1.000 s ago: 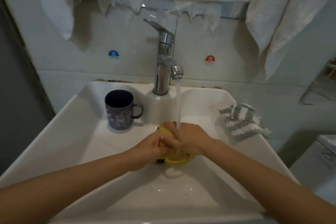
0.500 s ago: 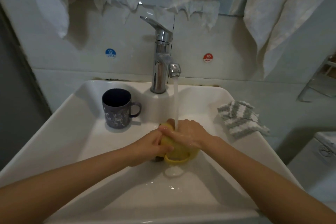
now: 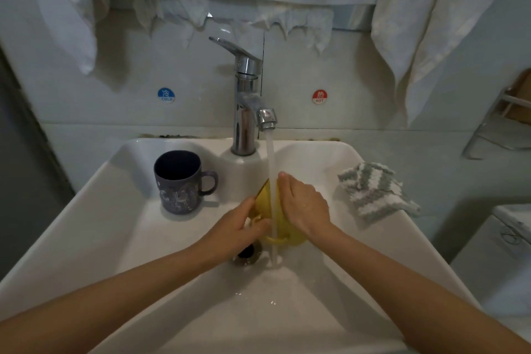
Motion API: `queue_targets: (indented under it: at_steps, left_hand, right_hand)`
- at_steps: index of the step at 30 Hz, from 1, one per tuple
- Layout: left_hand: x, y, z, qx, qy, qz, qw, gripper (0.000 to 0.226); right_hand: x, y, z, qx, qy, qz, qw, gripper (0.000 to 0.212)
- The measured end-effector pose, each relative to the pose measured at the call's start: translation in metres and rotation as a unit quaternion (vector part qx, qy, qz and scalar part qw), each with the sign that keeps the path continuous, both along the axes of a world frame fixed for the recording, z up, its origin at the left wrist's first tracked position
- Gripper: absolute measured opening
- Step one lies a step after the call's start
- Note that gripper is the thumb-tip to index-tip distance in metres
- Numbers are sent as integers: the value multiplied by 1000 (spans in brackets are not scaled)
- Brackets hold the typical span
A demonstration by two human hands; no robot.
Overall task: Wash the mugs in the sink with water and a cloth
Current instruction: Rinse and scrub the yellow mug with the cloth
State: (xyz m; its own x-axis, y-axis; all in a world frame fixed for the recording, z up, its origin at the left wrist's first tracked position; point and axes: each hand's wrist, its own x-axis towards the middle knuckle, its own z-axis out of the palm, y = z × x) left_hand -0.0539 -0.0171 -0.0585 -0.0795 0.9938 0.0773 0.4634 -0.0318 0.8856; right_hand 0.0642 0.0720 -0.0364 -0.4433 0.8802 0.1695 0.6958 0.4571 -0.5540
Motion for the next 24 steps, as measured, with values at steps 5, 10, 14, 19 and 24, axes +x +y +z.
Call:
queue_targets:
  at_steps: [5, 10, 14, 19, 24]
  left_hand:
    - [7, 16, 13, 51, 45, 61, 996, 30]
    - [2, 29, 17, 45, 127, 29, 990, 24]
    - [-1, 34, 26, 19, 178, -26, 983, 17]
    - [-1, 31, 33, -76, 34, -99, 992, 32]
    - [0, 21, 28, -92, -46, -93, 990, 27]
  right_hand:
    - [-1, 7, 9, 4, -21, -13, 1000, 58]
    - [5, 15, 14, 20, -93, -9, 995, 60]
    - [11, 12, 24, 43, -121, 18, 992, 48]
    - [17, 7, 30, 16, -150, 16, 988, 45]
    - [13, 10, 24, -11, -181, -5, 983, 51]
